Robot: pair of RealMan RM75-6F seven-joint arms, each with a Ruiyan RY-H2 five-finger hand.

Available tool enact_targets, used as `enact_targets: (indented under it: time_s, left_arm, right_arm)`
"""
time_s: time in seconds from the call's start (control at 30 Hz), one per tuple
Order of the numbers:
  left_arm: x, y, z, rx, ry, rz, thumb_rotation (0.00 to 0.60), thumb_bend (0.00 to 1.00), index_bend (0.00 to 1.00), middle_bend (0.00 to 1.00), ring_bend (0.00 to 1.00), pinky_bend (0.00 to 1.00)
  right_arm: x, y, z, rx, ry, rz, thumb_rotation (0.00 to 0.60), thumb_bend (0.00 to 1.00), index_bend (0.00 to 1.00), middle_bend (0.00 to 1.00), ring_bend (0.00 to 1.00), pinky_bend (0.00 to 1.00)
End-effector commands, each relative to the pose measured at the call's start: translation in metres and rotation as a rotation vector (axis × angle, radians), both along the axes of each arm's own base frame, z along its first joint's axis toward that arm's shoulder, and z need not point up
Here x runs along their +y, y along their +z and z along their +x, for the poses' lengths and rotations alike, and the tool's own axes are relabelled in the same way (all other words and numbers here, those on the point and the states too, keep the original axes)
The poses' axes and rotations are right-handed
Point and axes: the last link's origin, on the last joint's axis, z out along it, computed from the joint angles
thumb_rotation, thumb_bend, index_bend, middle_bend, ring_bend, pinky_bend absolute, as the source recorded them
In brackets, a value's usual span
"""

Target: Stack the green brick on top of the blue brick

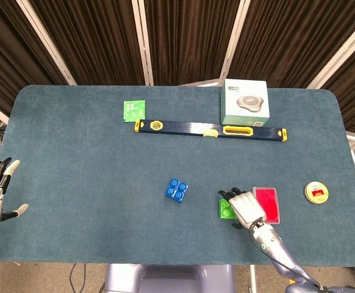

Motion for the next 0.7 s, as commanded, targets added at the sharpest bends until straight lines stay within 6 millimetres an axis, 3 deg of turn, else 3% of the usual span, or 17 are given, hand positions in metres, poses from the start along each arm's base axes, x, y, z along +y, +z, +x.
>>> enact_targets:
  time_s: [0.03, 0.13, 0.43, 0.7]
  left_arm:
    - [0.001, 0.000, 0.000, 0.001, 0.002, -0.001, 0.600, 0.00, 0.00, 0.00, 0.00, 0.00]
    - [0.001, 0.000, -0.001, -0.002, 0.006, -0.002, 0.600, 0.00, 0.00, 0.00, 0.00, 0.00]
    - [0.000, 0.001, -0.001, -0.011, 0.009, -0.009, 0.600, 0.00, 0.00, 0.00, 0.00, 0.00]
    - [-0.004, 0.008, 0.002, -0.052, 0.021, -0.022, 0.600, 0.00, 0.00, 0.00, 0.00, 0.00]
  right_arm:
    - [0.000, -0.004, 0.001, 0.014, 0.012, 0.000, 0.600, 0.07, 0.32, 0.48, 0.36, 0.61]
    - [-0.002, -0.005, 0.003, 0.035, 0.044, -0.030, 0.600, 0.14, 0.39, 0.55, 0.44, 0.69]
    - [-0.006, 0.023, 0.028, -0.039, 0.203, -0.060, 0.600, 0.17, 0.40, 0.56, 0.45, 0.70]
    - [-0.038, 0.045, 0.083, -0.030, 0.532, 0.035, 0.600, 0.31, 0.40, 0.56, 0.44, 0.69]
